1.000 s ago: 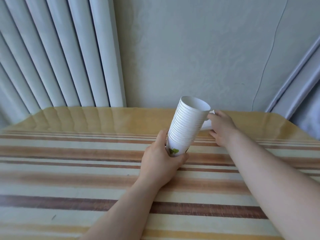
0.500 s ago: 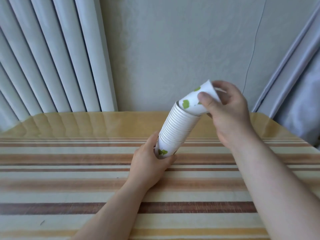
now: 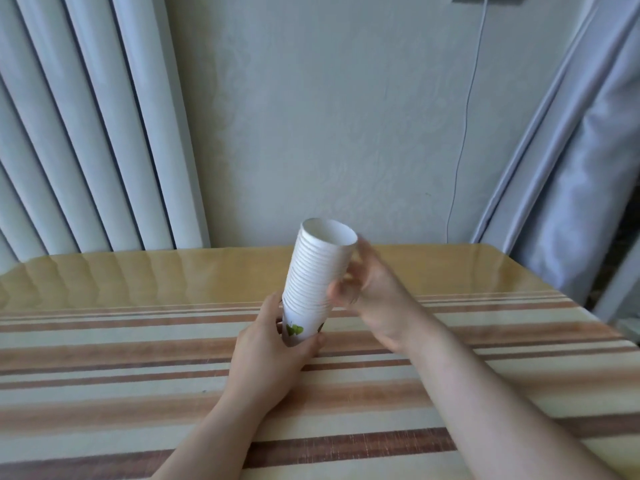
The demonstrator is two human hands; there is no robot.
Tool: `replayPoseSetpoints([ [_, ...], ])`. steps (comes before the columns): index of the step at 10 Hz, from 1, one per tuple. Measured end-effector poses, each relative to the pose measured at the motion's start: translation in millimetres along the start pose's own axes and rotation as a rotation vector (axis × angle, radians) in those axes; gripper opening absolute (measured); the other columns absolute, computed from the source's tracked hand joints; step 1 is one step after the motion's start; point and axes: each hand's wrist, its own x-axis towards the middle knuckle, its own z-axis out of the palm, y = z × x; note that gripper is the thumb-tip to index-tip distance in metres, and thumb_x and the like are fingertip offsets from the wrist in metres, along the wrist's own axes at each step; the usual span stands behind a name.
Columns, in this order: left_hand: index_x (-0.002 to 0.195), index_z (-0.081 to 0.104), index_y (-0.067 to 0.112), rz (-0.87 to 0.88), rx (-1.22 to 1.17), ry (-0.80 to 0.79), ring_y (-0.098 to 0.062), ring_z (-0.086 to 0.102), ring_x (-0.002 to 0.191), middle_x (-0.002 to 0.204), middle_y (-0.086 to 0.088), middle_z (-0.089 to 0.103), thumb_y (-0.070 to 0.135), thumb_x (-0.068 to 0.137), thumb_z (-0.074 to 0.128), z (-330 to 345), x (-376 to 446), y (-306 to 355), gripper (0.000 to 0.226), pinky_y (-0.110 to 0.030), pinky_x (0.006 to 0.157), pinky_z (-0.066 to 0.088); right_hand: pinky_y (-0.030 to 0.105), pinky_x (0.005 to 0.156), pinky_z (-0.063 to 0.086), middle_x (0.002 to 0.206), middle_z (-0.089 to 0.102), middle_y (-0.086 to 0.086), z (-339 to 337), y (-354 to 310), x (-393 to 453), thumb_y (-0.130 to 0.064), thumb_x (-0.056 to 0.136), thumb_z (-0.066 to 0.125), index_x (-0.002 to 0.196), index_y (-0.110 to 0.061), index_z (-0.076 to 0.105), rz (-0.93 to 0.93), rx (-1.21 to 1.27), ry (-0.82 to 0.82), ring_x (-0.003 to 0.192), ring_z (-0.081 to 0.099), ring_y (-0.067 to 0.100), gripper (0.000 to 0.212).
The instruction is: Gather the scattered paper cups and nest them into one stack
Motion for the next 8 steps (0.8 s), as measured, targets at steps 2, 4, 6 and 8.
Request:
replayPoseSetpoints([
  [2,0.11,0.053,0.033,-0.009,0.024,-0.003,-0.007,0.076,0.096,0.103,0.021,0.077,0.043,0.073,0.095,6,8,-8,0.057,-0.041,0.084,0.061,0.039,0.092,0.065,0.115,0.079,-0.019,29,43,-8,-0.031,0.061,0.093,0.122,-0.041,0.065,0.078,-0.326,0.045,0.105,0.076,0.004,0.068],
  [4,0.14,0.051,0.046,0.113,0.28,-0.115,-0.009,0.06,0.128,0.133,0.029,0.065,0.073,0.073,0.065,10,7,-13,0.074,-0.035,0.105,0.049,0.036,0.085,0.065,0.103,0.08,-0.018,1,43,-4,-0.038,0.06,0.094,0.111,-0.039,0.065,0.091,-0.461,0.273,0.091,0.075,-0.001,0.059],
  [6,0.129,0.059,0.052,0.138,0.484,-0.177,-0.01,0.05,0.133,0.13,0.033,0.059,0.08,0.07,0.042,15,3,-3,0.068,-0.032,0.105,0.042,0.034,0.084,0.064,0.101,0.078,-0.018,-4,58,-6,-0.05,0.058,0.092,0.11,-0.037,0.066,0.193,-0.537,0.262,0.091,0.073,-0.002,0.06],
  [8,0.076,0.054,0.032,0.157,0.439,-0.008,-0.024,0.061,0.099,0.09,0.014,0.055,0.068,0.071,0.055,27,2,-9,0.036,-0.039,0.078,0.049,0.04,0.094,0.061,0.106,0.076,-0.016,3,49,-13,-0.05,0.062,0.086,0.125,-0.038,0.058,0.23,-0.539,0.202,0.101,0.072,0.004,0.07],
])
